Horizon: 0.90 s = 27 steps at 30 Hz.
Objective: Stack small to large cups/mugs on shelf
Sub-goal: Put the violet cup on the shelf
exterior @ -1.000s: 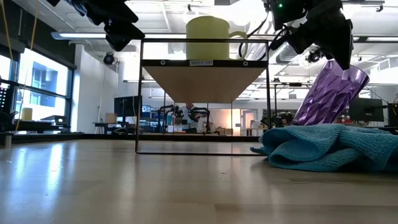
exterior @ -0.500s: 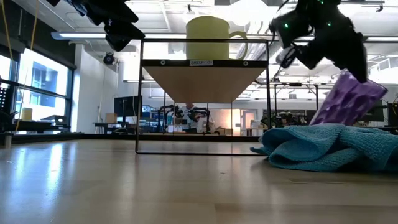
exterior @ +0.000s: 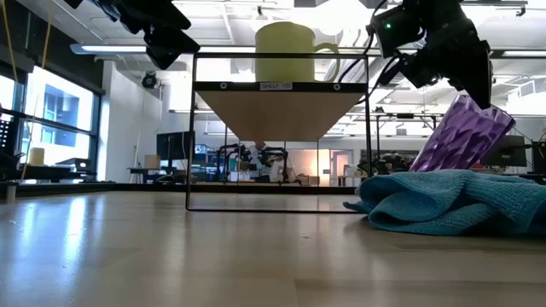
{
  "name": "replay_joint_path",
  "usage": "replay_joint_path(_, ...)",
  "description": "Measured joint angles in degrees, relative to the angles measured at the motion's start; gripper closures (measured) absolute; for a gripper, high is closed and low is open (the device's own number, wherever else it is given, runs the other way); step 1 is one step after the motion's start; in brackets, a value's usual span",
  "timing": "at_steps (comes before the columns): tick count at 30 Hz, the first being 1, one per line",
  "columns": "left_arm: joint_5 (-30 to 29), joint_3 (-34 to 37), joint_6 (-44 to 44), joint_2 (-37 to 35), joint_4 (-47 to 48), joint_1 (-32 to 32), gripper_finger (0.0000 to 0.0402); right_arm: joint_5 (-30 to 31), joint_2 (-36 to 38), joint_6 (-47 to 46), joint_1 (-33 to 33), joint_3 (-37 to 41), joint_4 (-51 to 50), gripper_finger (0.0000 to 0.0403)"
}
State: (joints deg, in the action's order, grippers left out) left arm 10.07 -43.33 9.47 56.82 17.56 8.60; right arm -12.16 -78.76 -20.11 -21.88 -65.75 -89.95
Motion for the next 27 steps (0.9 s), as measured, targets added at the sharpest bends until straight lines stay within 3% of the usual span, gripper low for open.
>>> replay_joint_path(9,0.0,0.0,0.0,0.0,0.2,0.0,0.0218,-0.4,0.0,-1.3,0.0,0.0,0.0,0.0401)
replay_joint_path(27,0.0,0.0,1.3,0.0,0.6,0.0,0.0218,0.1,0.0,-1.3,-1.3,-0.1,-0.1,0.0348)
